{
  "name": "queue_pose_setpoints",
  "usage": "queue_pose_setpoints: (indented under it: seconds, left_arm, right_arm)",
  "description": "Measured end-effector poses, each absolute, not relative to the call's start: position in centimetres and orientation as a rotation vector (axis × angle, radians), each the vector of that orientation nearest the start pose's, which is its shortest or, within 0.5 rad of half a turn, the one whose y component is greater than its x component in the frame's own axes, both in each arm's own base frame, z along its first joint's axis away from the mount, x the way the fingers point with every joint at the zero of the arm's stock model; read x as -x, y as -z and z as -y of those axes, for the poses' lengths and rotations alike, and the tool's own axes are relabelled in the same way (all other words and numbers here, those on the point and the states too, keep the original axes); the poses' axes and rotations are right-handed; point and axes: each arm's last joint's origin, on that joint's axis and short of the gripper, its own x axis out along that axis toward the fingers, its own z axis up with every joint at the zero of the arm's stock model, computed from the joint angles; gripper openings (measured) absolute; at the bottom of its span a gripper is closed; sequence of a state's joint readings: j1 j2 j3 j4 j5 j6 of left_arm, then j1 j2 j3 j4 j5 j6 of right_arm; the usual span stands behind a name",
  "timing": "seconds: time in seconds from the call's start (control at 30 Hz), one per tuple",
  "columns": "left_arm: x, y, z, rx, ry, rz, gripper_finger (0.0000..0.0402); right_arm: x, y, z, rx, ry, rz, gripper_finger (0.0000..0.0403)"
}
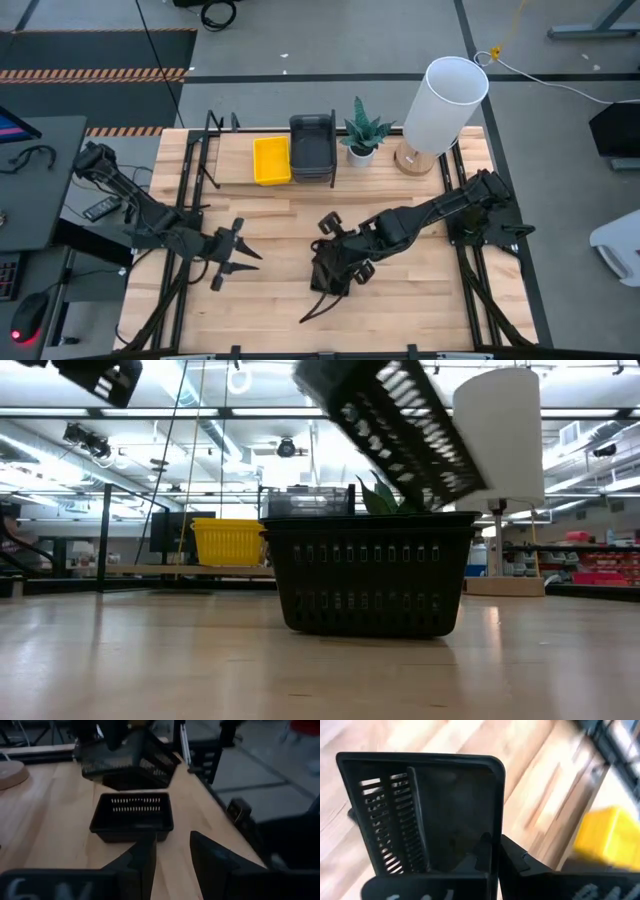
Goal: Stack baskets on shelf by color
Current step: Stack the bottom black bin into the other black bins, then put the stacked black bins on the shelf
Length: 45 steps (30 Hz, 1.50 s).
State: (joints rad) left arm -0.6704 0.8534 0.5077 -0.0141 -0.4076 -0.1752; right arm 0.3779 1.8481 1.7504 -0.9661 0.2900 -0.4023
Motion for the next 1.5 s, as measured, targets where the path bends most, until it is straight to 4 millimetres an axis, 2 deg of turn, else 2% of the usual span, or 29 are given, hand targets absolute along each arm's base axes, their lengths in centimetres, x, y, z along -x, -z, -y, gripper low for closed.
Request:
queue_pose_setpoints:
  seconds: [0.17, 0.43, 0.6, 0.83, 1.0, 1.17, 1.33, 1.5]
  left_arm:
    - [-14.0, -23.3, 9.6, 0.066, 0.209, -0.227, 0.0125]
    - [-12.7, -23.3, 8.3, 0.18, 0.148, -0.143, 0.0125]
    - [-12.5, -23.7, 8.1, 0.231, 0.137, -0.12, 0.0125]
    - [-12.5, -23.9, 8.0, 0.282, 0.132, -0.109, 0.0125]
    - [-12.5, -24.2, 8.0, 0.313, 0.133, -0.079, 0.0126]
    - [-12.5, -24.2, 8.0, 0.317, 0.134, -0.077, 0.0126]
    - [-12.6, -24.1, 8.0, 0.323, 0.122, -0.091, 0.0126]
    - [-13.4, -23.0, 8.4, 0.325, 0.047, -0.146, 0.0126]
  right_arm:
    - [-37.5, -30.8, -14.2, 0.825, -0.394, -0.88, 0.0011]
    - [-38.5, -27.5, -14.2, 1.126, -0.566, -0.976, 0.0013]
    - [-38.9, -26.1, -14.6, 1.178, -0.602, -1.002, 0.0031]
    - [-38.6, -25.7, -14.7, 1.231, -0.64, -1.025, 0.0057]
    - [-38.6, -25.7, -14.8, 1.227, -0.65, -1.018, 0.0087]
    - [-38.9, -25.9, -14.5, 1.188, -0.559, -1.022, 0.0115]
    - [-39.1, -25.8, -13.9, 0.973, -0.537, -1.046, 0.0126]
    - [-38.8, -25.9, -12.5, 0.746, -0.342, -1.159, 0.0127]
